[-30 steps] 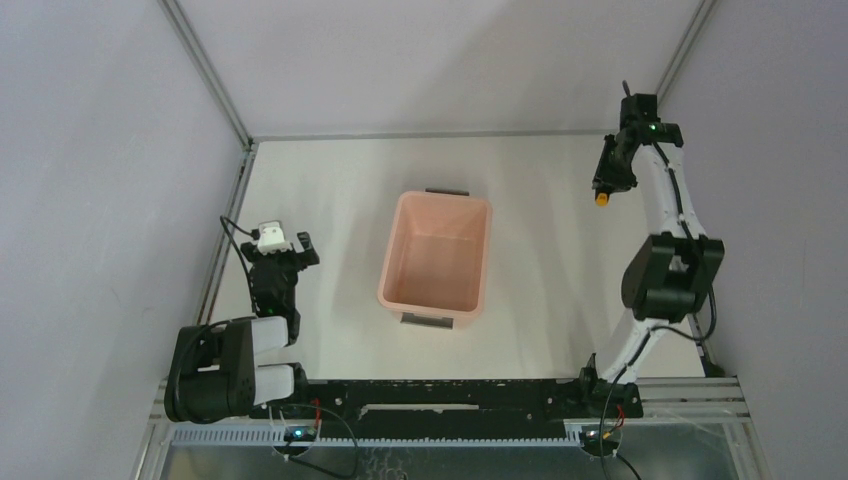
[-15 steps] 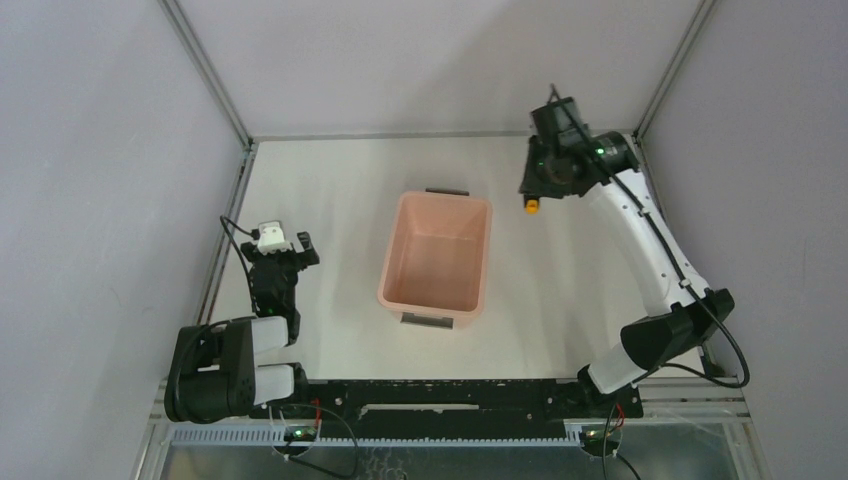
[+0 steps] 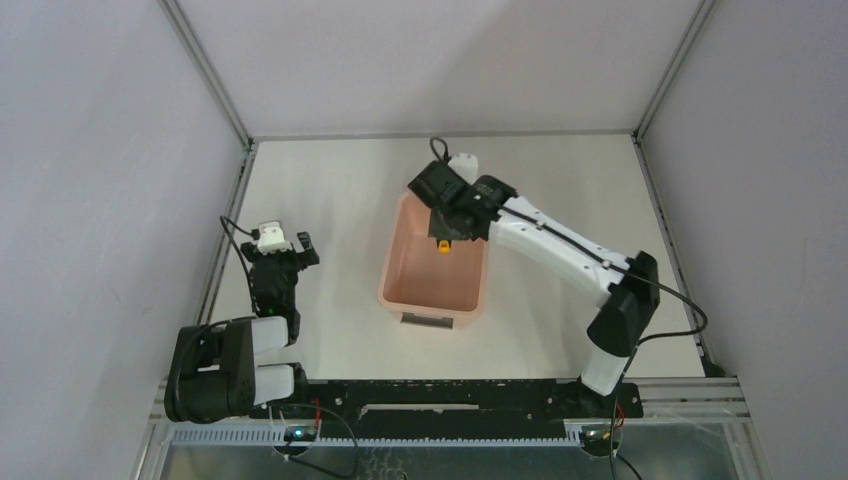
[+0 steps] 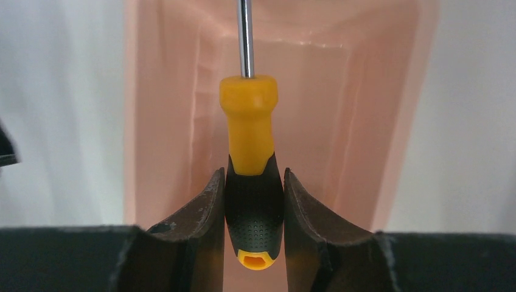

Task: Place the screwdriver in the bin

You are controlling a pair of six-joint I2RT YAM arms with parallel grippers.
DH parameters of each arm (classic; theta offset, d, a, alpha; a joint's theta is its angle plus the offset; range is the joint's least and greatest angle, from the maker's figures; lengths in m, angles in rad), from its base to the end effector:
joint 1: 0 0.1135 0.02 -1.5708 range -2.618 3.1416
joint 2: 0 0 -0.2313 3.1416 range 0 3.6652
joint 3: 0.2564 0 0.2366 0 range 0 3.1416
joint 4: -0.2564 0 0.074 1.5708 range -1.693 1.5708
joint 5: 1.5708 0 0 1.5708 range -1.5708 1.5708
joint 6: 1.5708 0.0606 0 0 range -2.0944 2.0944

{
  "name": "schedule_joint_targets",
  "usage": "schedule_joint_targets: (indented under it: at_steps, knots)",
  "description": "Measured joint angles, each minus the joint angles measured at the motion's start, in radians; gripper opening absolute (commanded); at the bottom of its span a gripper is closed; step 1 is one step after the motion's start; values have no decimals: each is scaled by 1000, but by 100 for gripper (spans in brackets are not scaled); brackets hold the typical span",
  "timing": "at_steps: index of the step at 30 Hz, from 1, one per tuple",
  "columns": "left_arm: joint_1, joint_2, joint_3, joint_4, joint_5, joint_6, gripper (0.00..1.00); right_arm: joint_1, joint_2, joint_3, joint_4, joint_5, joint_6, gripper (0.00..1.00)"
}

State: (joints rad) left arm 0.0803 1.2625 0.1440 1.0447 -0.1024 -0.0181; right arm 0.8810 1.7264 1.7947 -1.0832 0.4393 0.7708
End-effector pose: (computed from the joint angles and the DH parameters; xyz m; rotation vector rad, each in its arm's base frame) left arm 0.2365 0.0252 0.1444 -0.1590 1.6381 0.1317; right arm 0.2414 0.2521 0.3080 0.0209 2.4529 0.1430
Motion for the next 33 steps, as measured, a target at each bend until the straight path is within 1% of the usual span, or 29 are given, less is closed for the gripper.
schedule_joint_targets:
  at_steps: [6, 10, 14, 15, 16, 17, 20, 22, 24, 25, 28, 31, 32, 33]
  knots:
    - [0, 0, 0, 0, 0, 0, 100, 26, 119, -175, 132, -11, 95, 0]
    - [0, 0, 0, 0, 0, 0, 100, 51, 200, -246, 182, -3, 160, 0]
    - [0, 0, 0, 0, 0, 0, 100, 70, 245, -280, 212, -3, 219, 6]
    - [0, 0, 0, 0, 0, 0, 100, 72, 246, -292, 220, -3, 230, 8]
    - [0, 0, 0, 0, 0, 0, 100, 74, 246, -305, 228, -3, 243, 13]
    - [0, 0, 0, 0, 0, 0, 100, 76, 246, -314, 233, -4, 252, 15]
    - [0, 0, 0, 0, 0, 0, 100, 77, 246, -345, 251, -15, 280, 20]
    - [0, 0, 0, 0, 0, 0, 100, 77, 247, -356, 256, -27, 291, 29]
    - [0, 0, 0, 0, 0, 0, 100, 78, 251, -357, 261, -37, 296, 43]
    - [0, 0, 0, 0, 0, 0, 100, 78, 251, -357, 263, -40, 298, 47]
    - [0, 0, 0, 0, 0, 0, 100, 82, 251, -357, 270, -40, 306, 57]
    - [0, 0, 0, 0, 0, 0, 100, 89, 250, -346, 257, -29, 306, 80]
    - [0, 0, 0, 0, 0, 0, 100, 93, 250, -335, 246, -19, 303, 94]
    - [0, 0, 0, 0, 0, 0, 100, 98, 249, -319, 232, -4, 298, 99]
